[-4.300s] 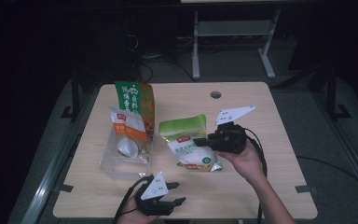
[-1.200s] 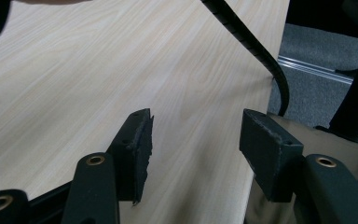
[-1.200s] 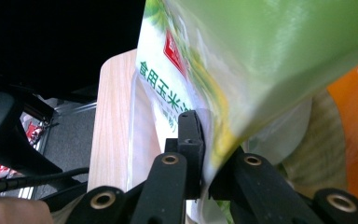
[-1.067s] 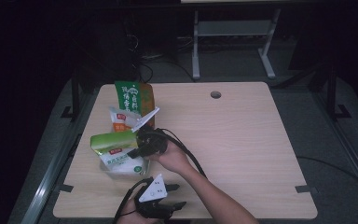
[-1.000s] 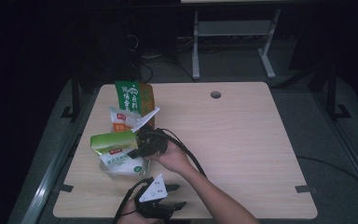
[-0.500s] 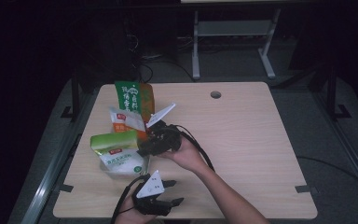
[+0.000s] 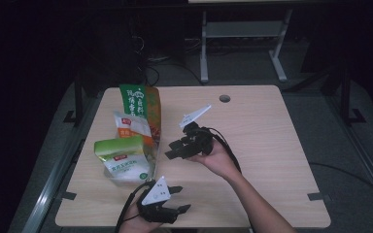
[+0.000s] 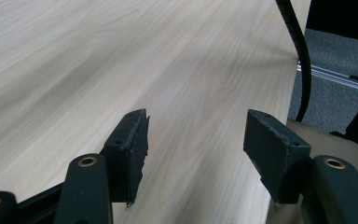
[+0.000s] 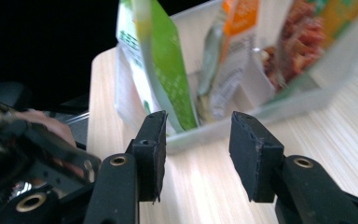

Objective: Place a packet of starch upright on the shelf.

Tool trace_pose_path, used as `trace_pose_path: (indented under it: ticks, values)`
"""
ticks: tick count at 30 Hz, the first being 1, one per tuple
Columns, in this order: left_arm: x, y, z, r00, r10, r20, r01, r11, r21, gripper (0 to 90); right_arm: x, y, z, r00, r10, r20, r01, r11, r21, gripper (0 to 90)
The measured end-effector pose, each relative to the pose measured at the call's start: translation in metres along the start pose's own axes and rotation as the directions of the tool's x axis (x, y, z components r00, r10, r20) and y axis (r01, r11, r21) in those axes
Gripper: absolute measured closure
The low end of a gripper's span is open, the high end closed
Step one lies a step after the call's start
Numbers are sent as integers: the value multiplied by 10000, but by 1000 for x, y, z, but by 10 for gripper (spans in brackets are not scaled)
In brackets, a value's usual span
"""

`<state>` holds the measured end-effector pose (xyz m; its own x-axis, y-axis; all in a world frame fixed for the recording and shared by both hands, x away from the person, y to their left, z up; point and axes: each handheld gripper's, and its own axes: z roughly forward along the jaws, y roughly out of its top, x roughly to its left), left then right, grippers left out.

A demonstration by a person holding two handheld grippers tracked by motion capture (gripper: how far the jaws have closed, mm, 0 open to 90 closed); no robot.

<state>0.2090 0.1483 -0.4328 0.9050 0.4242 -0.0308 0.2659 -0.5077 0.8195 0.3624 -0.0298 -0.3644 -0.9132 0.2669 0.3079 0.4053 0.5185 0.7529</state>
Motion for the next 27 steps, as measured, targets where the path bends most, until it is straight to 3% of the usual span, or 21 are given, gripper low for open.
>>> trace_pose_path:
  ticks: [10,27]
  values:
    - [2,-1,1,10000,-76,16,76,10000,-1,391,-14,-21,-24,9967,432,689,-444,9989,148,486]
    - [6,0,-2,9998,-165,-55,165,9998,-54,384,-24,-47,-56,9868,1007,1268,-1016,9948,10,445]
